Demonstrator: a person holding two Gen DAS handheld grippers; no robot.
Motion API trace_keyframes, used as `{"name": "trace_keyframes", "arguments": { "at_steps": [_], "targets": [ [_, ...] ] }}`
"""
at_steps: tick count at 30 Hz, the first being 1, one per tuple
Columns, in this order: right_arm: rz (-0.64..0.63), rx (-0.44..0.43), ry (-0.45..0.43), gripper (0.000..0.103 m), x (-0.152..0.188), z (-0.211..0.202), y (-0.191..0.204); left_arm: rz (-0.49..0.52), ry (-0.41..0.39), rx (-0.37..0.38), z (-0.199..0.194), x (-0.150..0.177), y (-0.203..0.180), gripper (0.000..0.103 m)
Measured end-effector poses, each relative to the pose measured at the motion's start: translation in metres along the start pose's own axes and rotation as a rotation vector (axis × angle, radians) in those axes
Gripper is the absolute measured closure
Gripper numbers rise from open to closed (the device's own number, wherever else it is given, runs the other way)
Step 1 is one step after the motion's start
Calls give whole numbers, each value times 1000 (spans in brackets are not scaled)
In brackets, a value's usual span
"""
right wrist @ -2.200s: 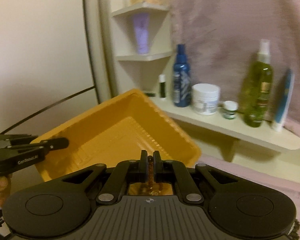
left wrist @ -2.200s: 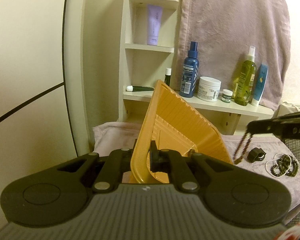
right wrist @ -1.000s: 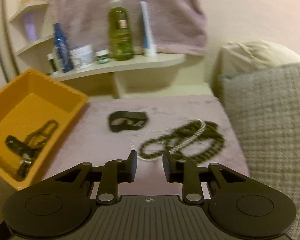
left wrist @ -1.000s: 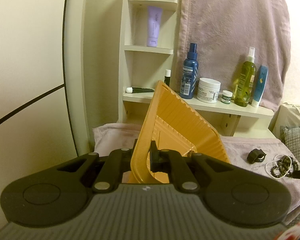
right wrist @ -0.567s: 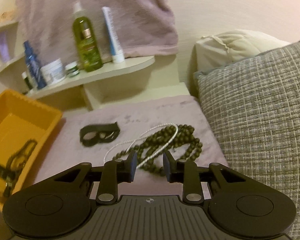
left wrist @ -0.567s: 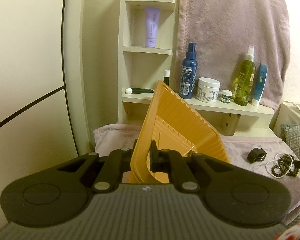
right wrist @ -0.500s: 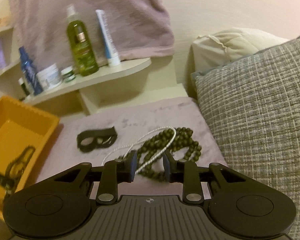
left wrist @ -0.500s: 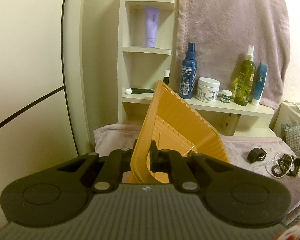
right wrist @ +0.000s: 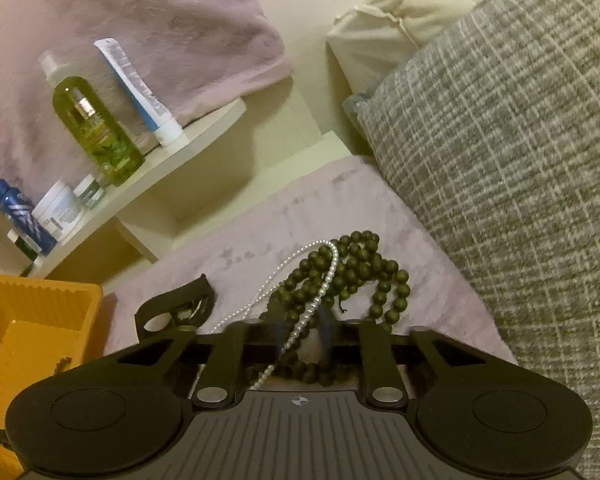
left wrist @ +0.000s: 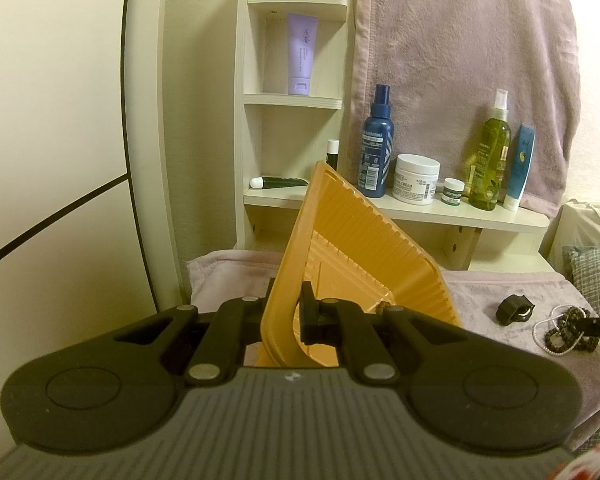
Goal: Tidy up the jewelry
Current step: 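Move the right gripper to the pile and grasp the pearl strand, then lift the pearl strand with the right gripper and drop it into the orange tray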
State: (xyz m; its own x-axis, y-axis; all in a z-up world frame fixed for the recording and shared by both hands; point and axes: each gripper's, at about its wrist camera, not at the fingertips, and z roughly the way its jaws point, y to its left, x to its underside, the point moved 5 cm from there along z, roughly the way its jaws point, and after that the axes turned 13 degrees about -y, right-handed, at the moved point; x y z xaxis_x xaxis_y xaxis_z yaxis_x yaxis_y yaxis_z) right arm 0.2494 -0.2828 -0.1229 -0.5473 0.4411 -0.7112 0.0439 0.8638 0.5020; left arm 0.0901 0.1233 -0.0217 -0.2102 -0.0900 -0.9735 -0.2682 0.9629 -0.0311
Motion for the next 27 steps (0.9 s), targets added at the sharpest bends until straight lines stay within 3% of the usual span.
{"name": "trace_keyframes", "arguments": {
  "at_steps": [1,7,16,27],
  "targets": [
    [-3,1,-5,100,0,-1,0,0,0,0,0,0,0,96],
    [-136,-39,-50,100,-6,-17,22,0,0,1,0,0,0,96],
    [-344,-204,-125,100,-27,-52,88,-4,-1,2,1,0,1,96],
    [-453,-387,-167,100,-43,-86,163,-9,-1,5,0,1,2,96]
  ]
}}
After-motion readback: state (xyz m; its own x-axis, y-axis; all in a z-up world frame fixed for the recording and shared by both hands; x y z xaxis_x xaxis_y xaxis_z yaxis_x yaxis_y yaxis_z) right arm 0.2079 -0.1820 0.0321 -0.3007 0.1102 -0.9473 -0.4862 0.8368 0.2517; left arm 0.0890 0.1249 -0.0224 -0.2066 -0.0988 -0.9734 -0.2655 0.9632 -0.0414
